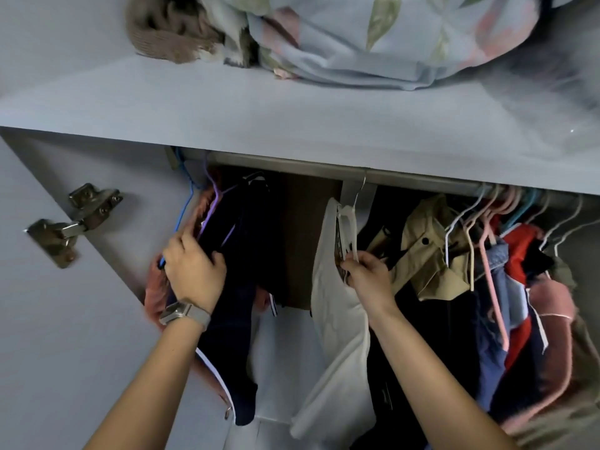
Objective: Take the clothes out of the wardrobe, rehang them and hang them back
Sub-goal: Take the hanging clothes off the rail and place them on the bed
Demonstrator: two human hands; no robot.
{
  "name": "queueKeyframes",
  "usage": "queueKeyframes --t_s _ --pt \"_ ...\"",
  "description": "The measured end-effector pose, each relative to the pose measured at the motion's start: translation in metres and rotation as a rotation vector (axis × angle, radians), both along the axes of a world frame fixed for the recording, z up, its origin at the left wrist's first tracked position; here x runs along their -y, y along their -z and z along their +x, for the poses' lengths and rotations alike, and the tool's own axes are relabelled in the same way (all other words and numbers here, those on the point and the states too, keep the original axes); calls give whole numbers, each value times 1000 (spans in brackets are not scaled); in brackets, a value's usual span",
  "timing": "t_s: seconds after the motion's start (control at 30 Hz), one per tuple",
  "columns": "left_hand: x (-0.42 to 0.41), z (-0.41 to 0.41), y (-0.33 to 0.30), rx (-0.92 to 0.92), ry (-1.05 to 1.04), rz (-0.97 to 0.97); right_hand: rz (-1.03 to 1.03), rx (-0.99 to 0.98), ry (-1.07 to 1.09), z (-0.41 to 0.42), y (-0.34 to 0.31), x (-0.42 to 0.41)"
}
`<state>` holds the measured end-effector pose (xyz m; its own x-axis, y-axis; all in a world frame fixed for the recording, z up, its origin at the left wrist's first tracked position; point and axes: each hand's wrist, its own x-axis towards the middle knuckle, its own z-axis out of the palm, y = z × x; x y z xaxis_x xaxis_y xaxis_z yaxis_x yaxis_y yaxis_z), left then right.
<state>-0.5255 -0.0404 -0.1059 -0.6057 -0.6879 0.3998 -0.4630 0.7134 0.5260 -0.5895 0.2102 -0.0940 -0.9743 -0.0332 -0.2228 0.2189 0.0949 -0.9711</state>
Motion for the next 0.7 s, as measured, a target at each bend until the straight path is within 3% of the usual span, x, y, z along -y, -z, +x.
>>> queueKeyframes --t_s 0.1,0.23,0.3,0.53,0.7 --pt "13 -2 4 174 65 199 -20 34 -13 0 3 -3" --pt "2 -12 0 120 310 559 -77 74 -30 -4 1 -7" --pt "-12 -19 -2 47 341 636 -93 72 -22 -7 -5 -9" --pt "-56 -28 7 -85 434 615 -145 51 -40 -2 -7 -11" --pt "-79 -20 13 -50 477 534 -138 21 -43 -1 -3 -13"
